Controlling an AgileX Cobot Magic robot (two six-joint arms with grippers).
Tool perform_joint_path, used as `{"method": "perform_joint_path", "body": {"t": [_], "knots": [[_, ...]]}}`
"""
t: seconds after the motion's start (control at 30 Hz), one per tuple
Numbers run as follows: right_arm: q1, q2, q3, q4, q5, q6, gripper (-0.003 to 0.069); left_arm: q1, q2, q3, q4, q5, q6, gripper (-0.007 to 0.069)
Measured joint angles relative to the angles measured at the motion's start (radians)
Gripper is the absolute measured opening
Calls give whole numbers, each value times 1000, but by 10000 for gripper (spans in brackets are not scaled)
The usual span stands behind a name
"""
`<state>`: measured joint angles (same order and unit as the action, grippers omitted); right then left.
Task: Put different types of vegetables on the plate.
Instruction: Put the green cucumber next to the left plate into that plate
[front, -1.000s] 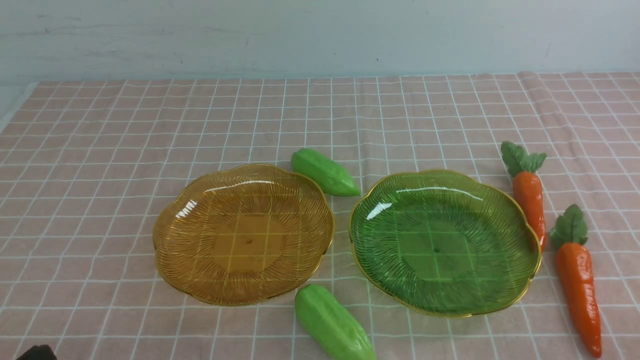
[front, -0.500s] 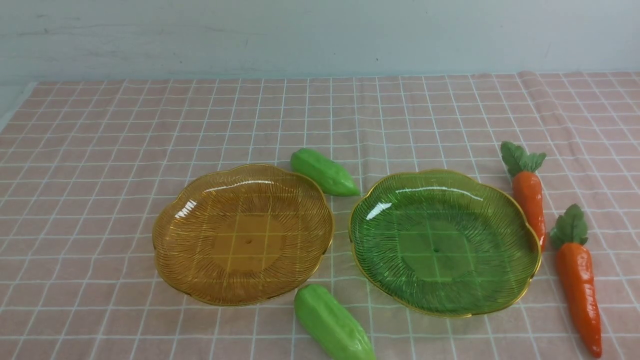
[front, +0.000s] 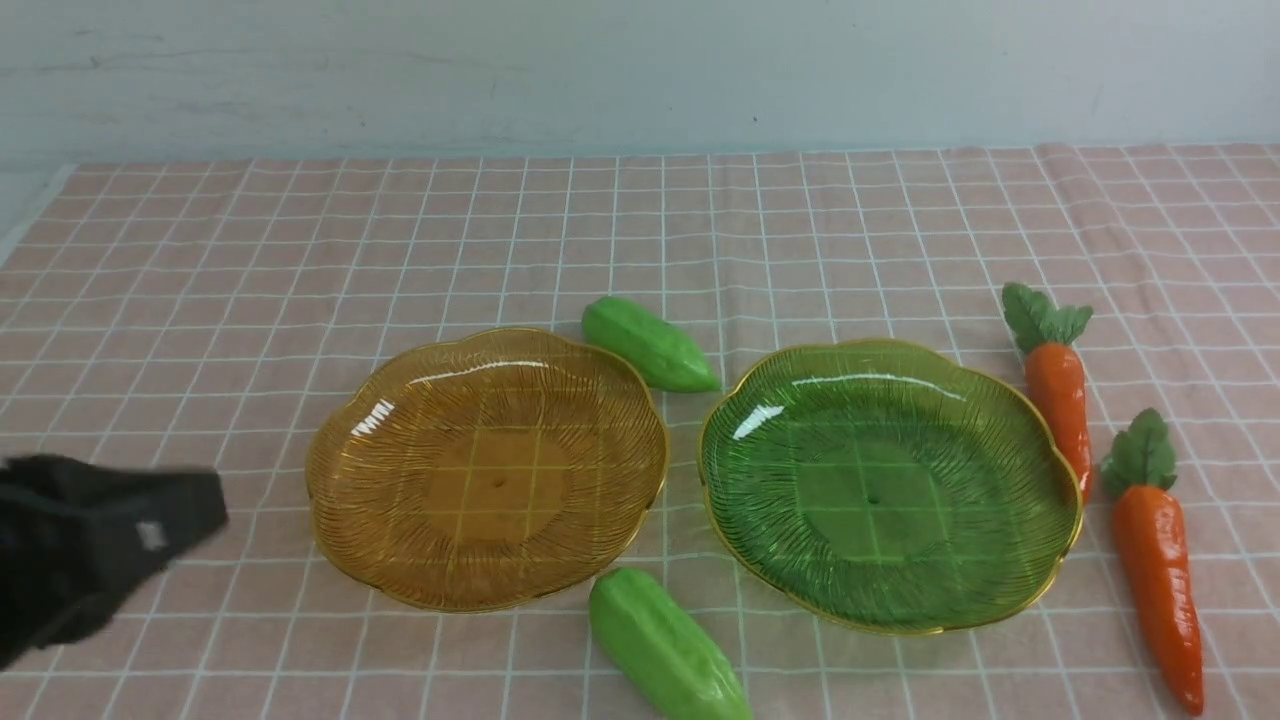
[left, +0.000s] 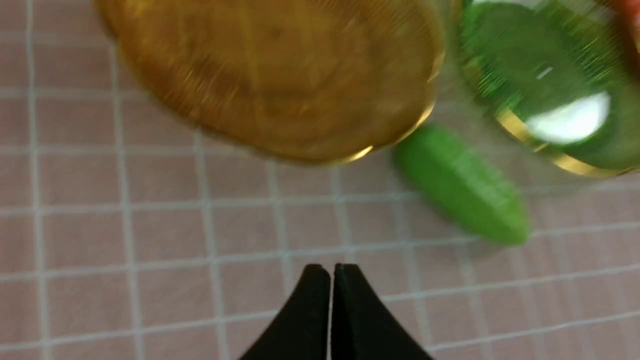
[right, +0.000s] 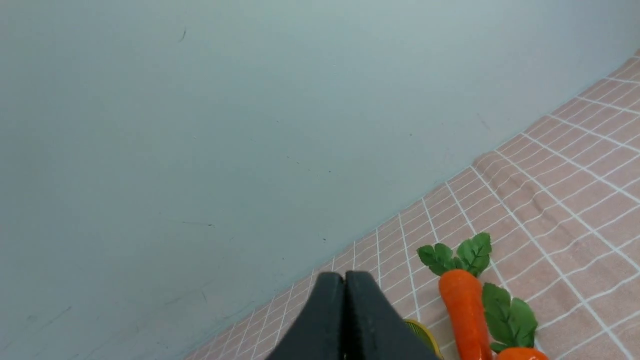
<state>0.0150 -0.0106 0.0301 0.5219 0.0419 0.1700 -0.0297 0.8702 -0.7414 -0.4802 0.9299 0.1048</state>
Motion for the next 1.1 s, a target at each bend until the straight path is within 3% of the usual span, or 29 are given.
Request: {"method": "perform_joint_path", "body": {"t": [0.1, 0.27, 0.4, 0.53, 0.67, 0.8, 0.9, 1.0, 1.1], "knots": [[0, 0, -1, 13, -9, 1, -16, -13, 179, 0, 129, 19, -27, -3], [0, 80, -220, -6, 260, -50, -16, -210, 343, -2, 240, -59, -147, -3], [0, 335, -464, -108, 527, -159, -16, -450, 368, -10, 249, -200, -339, -3], [0, 628, -684, -190, 818, -306, -16, -607, 453, -65, 357, -242, -552, -3], [0, 767, -751, -156, 928, -380, -16, -722, 615, -218, 530, -194, -768, -3], [0, 821, -754, -120, 968, -438, -16, -763, 713, -337, 558, -131, -849, 4], [0, 821, -754, -112, 969, -456, -16, -769, 781, -400, 554, -120, -857, 63], [0, 821, -754, -109, 969, -458, -16, -769, 823, -425, 541, -119, -863, 197], [0, 821, -754, -108, 969, -461, -16, -769, 862, -428, 528, -128, -925, 379]]}}
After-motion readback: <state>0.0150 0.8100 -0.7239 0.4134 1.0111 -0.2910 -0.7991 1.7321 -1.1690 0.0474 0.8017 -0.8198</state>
